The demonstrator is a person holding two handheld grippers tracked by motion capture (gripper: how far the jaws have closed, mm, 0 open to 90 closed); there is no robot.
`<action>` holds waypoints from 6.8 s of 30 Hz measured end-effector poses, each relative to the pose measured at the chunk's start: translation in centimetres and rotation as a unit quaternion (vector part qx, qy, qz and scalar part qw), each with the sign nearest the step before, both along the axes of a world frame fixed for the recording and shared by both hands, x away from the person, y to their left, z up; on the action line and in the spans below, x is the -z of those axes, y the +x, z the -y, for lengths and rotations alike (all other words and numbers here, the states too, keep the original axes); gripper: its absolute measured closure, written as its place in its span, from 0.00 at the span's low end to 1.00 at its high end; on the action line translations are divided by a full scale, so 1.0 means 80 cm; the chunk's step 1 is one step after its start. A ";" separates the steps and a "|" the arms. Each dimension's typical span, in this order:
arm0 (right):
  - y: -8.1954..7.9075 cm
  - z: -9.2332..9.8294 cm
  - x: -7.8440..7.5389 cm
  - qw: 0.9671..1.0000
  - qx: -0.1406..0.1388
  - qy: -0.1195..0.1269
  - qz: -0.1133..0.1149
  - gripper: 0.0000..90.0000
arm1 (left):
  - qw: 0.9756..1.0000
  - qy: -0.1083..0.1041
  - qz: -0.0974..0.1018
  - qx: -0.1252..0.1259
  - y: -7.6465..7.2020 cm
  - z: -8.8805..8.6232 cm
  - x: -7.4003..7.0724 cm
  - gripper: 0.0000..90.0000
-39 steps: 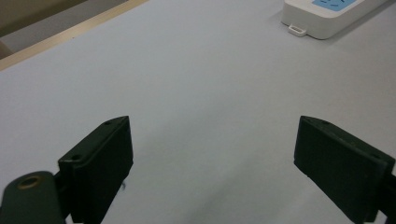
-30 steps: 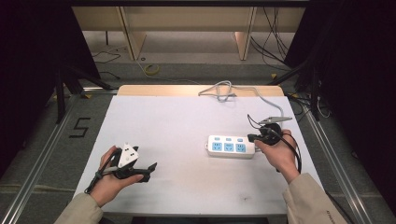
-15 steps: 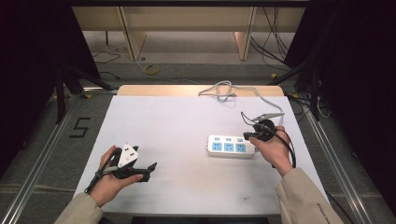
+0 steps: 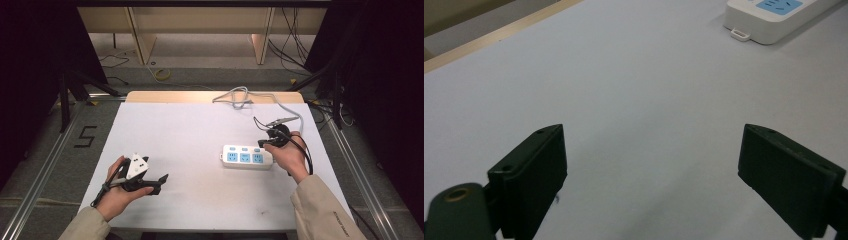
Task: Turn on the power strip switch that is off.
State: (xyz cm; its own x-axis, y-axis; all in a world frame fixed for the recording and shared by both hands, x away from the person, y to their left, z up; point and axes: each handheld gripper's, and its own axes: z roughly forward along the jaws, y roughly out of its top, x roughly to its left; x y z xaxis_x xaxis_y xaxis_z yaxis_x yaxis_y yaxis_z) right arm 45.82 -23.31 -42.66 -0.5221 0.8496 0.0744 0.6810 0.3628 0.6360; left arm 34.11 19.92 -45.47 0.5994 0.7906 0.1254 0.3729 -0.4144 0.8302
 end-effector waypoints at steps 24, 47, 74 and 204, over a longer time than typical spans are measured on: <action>0.023 -0.020 0.007 0.997 -0.012 -0.040 -0.062 1.00 | 1.000 -0.002 -0.001 0.001 0.000 0.001 0.000 0.13; 0.033 -0.025 0.005 0.992 -0.010 -0.075 -0.099 1.00 | 1.000 -0.001 -0.001 0.003 0.001 0.001 0.000 0.13; 0.033 -0.030 0.006 0.991 -0.012 -0.095 -0.098 1.00 | 1.000 -0.004 -0.001 0.005 0.001 0.002 -0.001 0.14; -0.006 -0.016 -0.012 0.999 -0.034 -0.034 -0.006 0.85 | 1.000 -0.006 -0.012 0.010 0.002 0.006 0.002 0.15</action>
State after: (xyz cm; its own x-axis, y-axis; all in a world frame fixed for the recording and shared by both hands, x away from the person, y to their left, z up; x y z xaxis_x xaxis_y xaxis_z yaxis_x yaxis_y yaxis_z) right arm 45.35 -22.05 -41.71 -0.5788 0.8151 0.0243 0.6604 0.4511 0.6003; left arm 34.29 19.42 -45.60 0.6178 0.7798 0.1014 0.3838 -0.4115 0.8267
